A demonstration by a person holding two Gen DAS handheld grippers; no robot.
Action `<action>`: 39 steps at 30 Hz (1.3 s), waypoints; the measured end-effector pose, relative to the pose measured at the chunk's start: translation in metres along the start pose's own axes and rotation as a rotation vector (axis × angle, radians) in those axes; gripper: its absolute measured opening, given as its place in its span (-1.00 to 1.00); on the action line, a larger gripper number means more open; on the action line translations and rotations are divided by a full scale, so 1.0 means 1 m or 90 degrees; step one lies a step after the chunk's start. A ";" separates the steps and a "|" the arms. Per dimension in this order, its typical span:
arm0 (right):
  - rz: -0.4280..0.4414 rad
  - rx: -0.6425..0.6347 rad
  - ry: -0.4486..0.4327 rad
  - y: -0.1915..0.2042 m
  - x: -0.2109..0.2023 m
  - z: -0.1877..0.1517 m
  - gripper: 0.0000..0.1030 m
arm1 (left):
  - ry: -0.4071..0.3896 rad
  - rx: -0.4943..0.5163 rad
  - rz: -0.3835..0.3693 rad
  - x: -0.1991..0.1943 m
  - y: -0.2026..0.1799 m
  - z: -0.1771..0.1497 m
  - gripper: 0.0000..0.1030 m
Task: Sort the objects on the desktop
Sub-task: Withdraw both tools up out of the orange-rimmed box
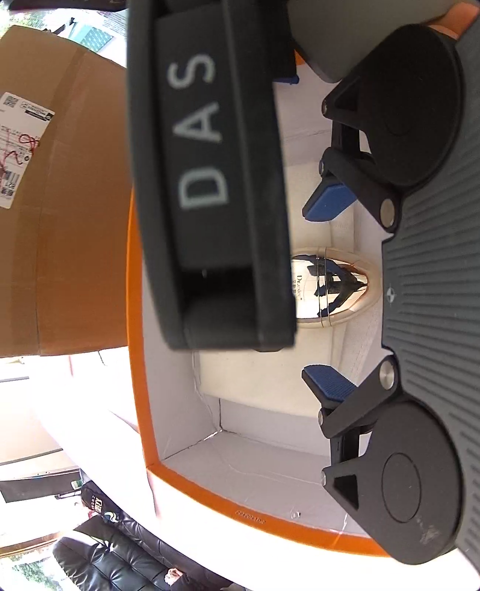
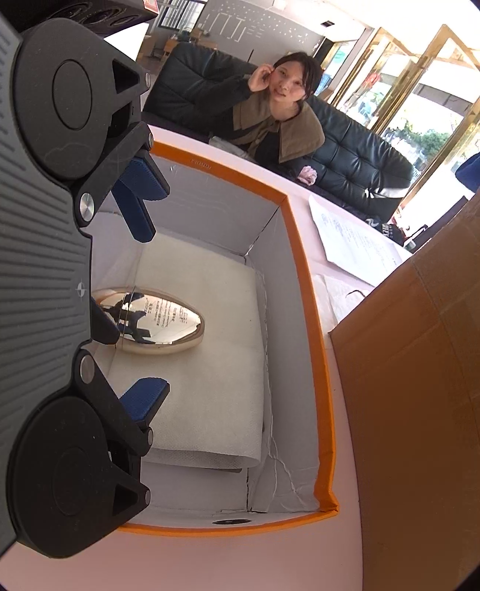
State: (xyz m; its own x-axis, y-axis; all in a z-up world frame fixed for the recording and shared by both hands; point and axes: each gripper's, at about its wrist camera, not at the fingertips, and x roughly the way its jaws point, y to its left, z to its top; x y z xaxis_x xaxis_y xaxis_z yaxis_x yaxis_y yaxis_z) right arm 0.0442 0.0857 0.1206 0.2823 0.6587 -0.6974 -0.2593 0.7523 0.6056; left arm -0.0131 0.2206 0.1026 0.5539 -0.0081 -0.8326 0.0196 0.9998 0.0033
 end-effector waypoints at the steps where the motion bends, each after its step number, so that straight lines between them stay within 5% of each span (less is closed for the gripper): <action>1: 0.007 0.000 -0.008 0.002 -0.006 -0.001 1.00 | -0.012 -0.003 0.002 -0.007 0.001 -0.001 0.64; 8: 0.073 -0.052 -0.102 0.028 -0.065 -0.012 1.00 | -0.148 -0.036 0.015 -0.070 0.016 -0.006 0.66; 12: 0.007 -0.104 -0.213 0.034 -0.098 -0.022 1.00 | -0.225 -0.082 0.050 -0.085 0.049 -0.010 1.00; 14: -0.054 -0.145 -0.269 0.035 -0.110 -0.027 1.00 | -0.247 -0.100 0.096 -0.083 0.073 -0.011 1.00; 17: -0.159 -0.189 -0.308 0.021 -0.107 -0.028 1.00 | -0.223 -0.115 0.147 -0.061 0.106 -0.007 1.00; 23: -0.221 -0.061 -0.180 -0.046 -0.065 -0.010 0.91 | -0.134 -0.124 0.136 -0.022 0.135 -0.020 1.00; 27: -0.235 -0.078 -0.143 -0.057 -0.049 -0.014 0.43 | -0.114 -0.120 0.123 -0.010 0.135 -0.023 0.98; 31: -0.234 -0.087 -0.130 -0.056 -0.044 -0.023 -0.34 | -0.077 -0.116 0.127 -0.001 0.126 -0.020 0.46; 33: -0.219 -0.073 -0.135 -0.056 -0.047 -0.028 -0.56 | -0.068 -0.109 0.129 0.001 0.119 -0.021 -0.26; 36: -0.247 -0.063 -0.151 -0.052 -0.053 -0.034 -0.66 | -0.060 -0.097 0.134 0.002 0.109 -0.023 -0.72; 39: -0.284 -0.074 -0.162 -0.052 -0.059 -0.037 -0.69 | -0.056 -0.106 0.123 0.001 0.097 -0.026 -0.82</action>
State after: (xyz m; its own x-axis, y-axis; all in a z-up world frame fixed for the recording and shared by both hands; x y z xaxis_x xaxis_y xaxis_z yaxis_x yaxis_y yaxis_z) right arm 0.0068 0.0071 0.1164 0.5999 0.2668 -0.7543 -0.1589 0.9637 0.2146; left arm -0.0318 0.3178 0.0878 0.6049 0.1886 -0.7737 -0.2269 0.9721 0.0596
